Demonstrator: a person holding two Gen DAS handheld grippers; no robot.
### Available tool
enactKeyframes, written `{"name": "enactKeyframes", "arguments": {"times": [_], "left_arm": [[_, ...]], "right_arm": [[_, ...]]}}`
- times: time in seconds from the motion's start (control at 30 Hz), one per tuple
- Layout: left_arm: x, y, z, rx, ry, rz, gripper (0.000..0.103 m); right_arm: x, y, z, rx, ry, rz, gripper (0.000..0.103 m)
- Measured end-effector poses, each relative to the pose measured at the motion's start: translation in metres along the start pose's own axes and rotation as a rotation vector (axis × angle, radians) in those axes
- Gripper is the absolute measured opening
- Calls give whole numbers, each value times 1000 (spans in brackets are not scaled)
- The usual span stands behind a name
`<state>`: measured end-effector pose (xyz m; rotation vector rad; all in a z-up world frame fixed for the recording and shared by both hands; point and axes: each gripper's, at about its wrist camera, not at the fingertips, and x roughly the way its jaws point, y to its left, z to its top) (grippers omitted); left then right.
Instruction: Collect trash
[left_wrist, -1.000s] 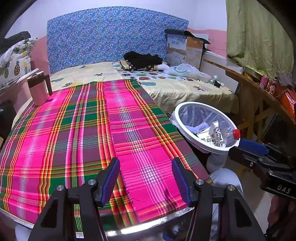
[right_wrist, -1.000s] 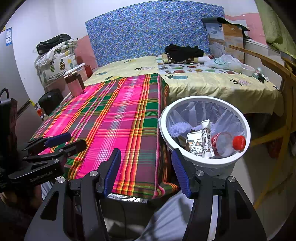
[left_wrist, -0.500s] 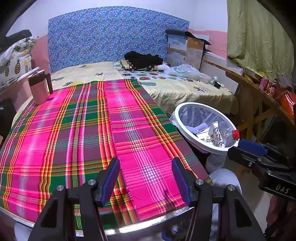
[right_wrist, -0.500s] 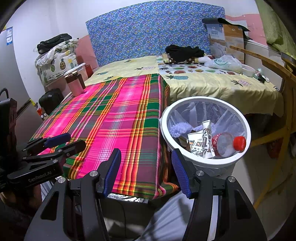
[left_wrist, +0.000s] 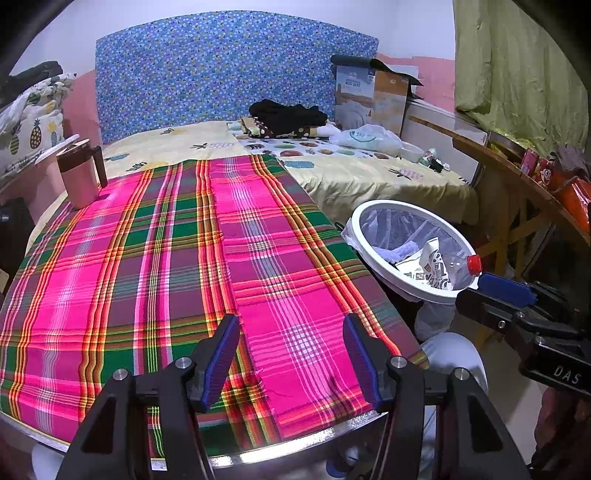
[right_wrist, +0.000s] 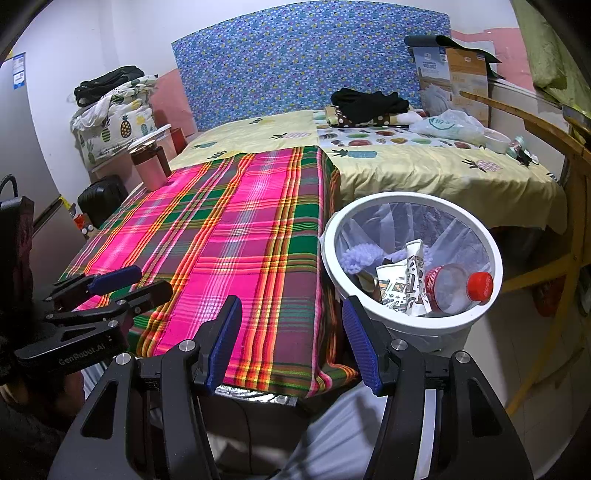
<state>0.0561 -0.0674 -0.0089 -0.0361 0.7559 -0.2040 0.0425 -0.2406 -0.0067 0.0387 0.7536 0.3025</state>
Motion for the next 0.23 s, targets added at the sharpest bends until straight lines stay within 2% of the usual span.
{"name": "enactKeyframes", "arguments": {"times": [0.23], "left_arm": [[2, 2, -1, -10, 3, 12, 58]], "right_arm": [[1, 2, 0, 0, 1, -1, 58]]}}
